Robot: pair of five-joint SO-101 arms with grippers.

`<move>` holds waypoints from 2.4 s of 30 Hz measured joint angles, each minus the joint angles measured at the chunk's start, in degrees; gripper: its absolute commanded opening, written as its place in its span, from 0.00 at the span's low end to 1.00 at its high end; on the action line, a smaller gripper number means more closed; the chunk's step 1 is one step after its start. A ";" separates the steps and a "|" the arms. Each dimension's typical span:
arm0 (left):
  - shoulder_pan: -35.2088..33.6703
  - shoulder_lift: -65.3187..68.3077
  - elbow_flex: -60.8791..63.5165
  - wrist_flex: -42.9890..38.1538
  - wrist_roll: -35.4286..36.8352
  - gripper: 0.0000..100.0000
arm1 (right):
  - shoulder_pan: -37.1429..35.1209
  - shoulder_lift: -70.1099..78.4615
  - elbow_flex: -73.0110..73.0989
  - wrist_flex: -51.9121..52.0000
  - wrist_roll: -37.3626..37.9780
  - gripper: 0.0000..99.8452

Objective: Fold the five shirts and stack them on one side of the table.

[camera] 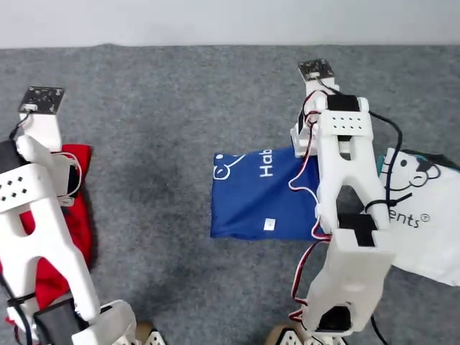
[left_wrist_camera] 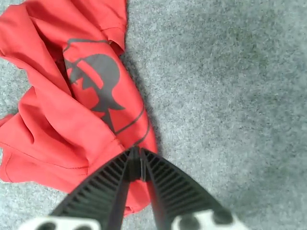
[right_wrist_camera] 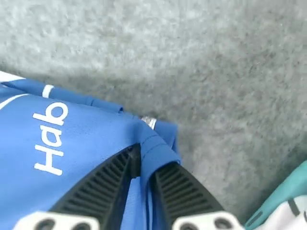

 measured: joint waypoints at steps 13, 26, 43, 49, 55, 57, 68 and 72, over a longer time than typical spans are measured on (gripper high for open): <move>0.00 0.00 0.00 0.00 0.00 0.00 | 1.58 2.46 -5.19 4.22 0.44 0.22; 0.00 0.00 0.00 0.00 0.00 0.00 | -9.85 -2.64 -13.45 19.08 0.53 0.04; 0.00 -0.18 2.81 0.00 0.00 0.00 | 1.05 6.33 -16.09 16.53 0.53 0.21; 0.00 -0.18 2.81 0.00 0.00 0.00 | -0.44 6.24 -17.41 21.27 0.53 0.20; 0.00 -0.18 2.81 0.00 0.00 0.00 | -4.92 3.60 -17.41 21.19 0.53 0.20; 0.00 -0.18 2.81 0.00 0.00 0.00 | -5.10 3.60 -17.41 19.96 0.53 0.15; 0.00 -0.18 2.81 0.00 0.00 0.00 | -2.99 4.48 -17.41 18.46 4.92 0.02; 0.00 -0.18 2.81 0.00 0.00 0.00 | -3.16 -0.53 -17.41 18.46 5.36 0.03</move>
